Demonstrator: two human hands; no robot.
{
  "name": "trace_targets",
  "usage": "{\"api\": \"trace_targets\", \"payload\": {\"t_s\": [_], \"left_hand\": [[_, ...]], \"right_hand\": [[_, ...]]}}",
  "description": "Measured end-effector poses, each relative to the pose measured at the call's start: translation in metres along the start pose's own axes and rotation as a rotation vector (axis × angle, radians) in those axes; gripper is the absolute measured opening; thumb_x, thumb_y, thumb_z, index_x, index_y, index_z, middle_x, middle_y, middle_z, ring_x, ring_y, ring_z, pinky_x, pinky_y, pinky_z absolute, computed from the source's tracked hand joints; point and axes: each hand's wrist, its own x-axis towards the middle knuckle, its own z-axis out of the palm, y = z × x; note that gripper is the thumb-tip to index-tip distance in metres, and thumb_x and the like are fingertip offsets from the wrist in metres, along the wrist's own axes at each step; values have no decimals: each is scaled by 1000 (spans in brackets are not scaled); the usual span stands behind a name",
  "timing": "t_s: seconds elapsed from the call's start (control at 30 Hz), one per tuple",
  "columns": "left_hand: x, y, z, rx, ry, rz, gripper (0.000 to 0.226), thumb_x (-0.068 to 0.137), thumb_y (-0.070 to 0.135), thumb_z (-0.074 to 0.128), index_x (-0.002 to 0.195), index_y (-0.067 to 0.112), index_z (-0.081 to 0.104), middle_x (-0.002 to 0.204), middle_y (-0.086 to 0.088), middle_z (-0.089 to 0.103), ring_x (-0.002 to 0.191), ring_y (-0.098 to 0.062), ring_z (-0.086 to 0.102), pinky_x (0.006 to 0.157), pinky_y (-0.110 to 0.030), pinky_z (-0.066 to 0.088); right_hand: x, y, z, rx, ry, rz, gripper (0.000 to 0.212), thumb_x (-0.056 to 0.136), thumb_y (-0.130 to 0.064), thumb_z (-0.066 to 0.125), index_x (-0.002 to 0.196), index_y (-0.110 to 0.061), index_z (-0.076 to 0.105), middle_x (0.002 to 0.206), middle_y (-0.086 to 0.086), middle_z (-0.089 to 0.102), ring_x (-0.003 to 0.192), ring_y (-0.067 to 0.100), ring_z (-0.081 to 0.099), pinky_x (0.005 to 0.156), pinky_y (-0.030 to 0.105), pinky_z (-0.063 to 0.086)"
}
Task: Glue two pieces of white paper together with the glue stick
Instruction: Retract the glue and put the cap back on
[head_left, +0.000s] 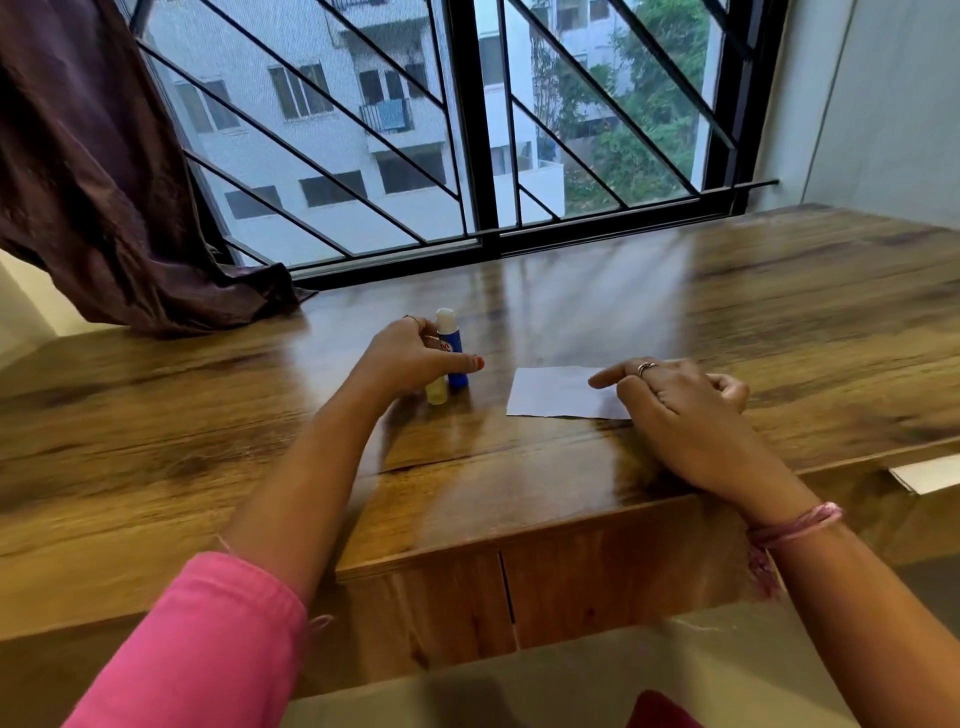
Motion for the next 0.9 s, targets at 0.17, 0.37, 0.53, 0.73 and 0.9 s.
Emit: {"api": "trace_targets", "payload": {"t_s": [0.17,0.37,0.53,0.73,0.9], "left_hand": [[4,-16,-3,-182,-77,-46,47,64,37,84,100,25,56,94,9,62,88,-6,58,63,-19,41],[4,-23,-6,-236,-76,-12,43,60,36,86,94,25,61,91,6,68,83,-8,63,64,-19,44],[2,-24,-5,-280,29,53,29,64,31,85,84,25,65,75,13,70,68,2,64,56,-12,44],[-3,-19,-9,-455,57,162,37,67,30,82,99,15,71,83,5,71,68,5,63,58,-6,44],[-7,-15,-6,-523,10,209,45,63,34,80,102,12,71,93,-1,74,79,-1,66,66,-9,47]], "right_hand": [[-1,2,-1,1,-5,-3,50,78,-46,16,95,-44,63,109,-27,58,113,4,41,91,36,15],[-3,1,0,-17,21,-14,51,77,-47,16,98,-44,62,105,-28,57,112,2,39,92,31,11],[-7,0,-1,-40,24,-45,52,78,-47,16,104,-43,61,105,-27,55,109,0,37,94,31,10],[-3,-3,-6,-44,-77,-25,29,90,-45,40,113,-41,58,69,-26,41,110,10,46,87,32,14],[15,-19,-21,-110,-202,-114,39,86,-48,48,122,-36,53,100,-25,56,113,13,50,96,40,30]]}}
